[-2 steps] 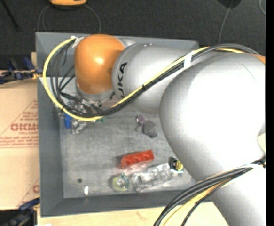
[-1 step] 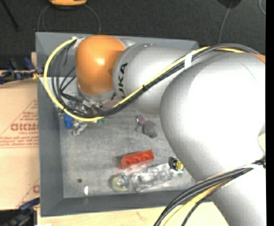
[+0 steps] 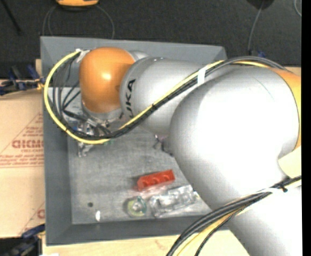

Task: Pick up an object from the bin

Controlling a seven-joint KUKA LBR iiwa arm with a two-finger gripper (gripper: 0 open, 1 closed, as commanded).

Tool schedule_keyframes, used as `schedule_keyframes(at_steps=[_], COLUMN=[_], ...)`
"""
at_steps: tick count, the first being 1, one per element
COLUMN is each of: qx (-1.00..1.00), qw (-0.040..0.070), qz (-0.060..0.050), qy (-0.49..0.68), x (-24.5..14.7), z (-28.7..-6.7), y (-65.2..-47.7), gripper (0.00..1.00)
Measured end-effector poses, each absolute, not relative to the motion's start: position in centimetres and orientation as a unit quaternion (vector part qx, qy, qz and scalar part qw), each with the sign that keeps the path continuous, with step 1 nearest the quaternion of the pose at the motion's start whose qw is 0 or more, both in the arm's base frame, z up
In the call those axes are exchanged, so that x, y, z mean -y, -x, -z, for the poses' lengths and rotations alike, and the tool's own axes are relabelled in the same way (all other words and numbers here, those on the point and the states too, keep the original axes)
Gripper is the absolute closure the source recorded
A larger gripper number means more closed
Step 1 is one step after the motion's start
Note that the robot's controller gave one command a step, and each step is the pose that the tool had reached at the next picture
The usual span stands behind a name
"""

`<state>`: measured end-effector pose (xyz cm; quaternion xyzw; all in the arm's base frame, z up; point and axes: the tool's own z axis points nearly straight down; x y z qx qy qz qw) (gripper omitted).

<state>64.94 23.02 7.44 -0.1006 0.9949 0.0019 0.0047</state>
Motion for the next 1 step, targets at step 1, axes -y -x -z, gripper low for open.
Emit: schedule_keyframes(at_steps=[1], qx=[-0.995], qw=[0.007], qz=[-0.002], qy=[0.100], x=[-23.39], z=[-17.86], y=[-65.25], gripper=[1.00])
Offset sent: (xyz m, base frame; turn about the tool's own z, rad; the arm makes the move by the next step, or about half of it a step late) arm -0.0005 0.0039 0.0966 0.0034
